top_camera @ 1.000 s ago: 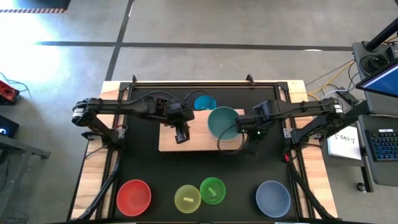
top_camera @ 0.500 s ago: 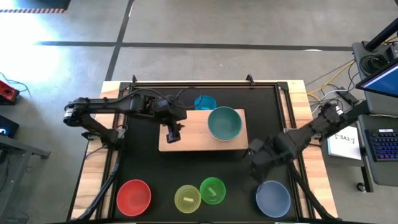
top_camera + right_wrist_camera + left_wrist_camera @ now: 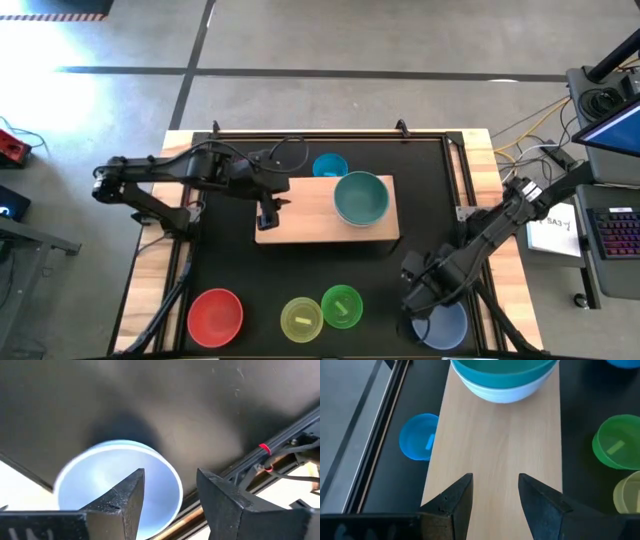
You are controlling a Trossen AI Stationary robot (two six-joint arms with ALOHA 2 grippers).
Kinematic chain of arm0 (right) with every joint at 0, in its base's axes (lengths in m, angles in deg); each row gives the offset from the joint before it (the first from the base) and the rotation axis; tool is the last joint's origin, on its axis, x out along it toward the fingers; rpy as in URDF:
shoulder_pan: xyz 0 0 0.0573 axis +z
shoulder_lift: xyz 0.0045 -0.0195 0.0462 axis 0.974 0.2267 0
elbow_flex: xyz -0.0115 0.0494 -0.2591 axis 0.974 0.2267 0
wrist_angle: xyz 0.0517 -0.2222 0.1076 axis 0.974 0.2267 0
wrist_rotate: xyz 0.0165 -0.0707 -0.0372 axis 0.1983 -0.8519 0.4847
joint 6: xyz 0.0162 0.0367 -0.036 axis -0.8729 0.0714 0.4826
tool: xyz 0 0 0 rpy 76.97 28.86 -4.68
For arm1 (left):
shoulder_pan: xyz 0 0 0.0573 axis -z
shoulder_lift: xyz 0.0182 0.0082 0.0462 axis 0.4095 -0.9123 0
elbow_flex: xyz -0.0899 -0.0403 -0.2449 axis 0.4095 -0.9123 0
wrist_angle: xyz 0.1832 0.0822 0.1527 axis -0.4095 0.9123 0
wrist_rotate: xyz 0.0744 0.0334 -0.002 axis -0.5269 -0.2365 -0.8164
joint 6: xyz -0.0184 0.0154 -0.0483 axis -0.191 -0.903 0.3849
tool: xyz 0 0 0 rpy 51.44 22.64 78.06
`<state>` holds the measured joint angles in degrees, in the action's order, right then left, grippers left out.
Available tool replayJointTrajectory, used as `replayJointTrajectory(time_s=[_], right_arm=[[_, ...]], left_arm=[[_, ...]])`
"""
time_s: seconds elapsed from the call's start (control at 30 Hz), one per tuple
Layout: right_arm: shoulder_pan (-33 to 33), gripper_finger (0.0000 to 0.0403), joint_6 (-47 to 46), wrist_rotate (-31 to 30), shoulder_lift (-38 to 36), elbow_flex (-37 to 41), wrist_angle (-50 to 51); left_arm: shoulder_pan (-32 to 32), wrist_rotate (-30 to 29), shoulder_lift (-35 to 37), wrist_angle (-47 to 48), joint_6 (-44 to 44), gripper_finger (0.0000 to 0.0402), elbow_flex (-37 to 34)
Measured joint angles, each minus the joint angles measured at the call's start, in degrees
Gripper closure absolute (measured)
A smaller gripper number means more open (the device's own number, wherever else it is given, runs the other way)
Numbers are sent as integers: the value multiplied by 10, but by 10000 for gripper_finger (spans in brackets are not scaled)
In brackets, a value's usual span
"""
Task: Place and stack bowls onto a shelf
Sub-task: Stack the large blue bowl on top of the large green bowl on the shelf
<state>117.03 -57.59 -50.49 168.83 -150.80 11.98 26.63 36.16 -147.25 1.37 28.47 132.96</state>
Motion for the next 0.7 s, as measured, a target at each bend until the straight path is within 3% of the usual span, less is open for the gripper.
replayJointTrajectory(time_s=[0.7], right_arm=[[4, 229, 109, 90, -3, 170, -129]], left_arm=[[0, -41, 43, -8, 7, 260, 0]])
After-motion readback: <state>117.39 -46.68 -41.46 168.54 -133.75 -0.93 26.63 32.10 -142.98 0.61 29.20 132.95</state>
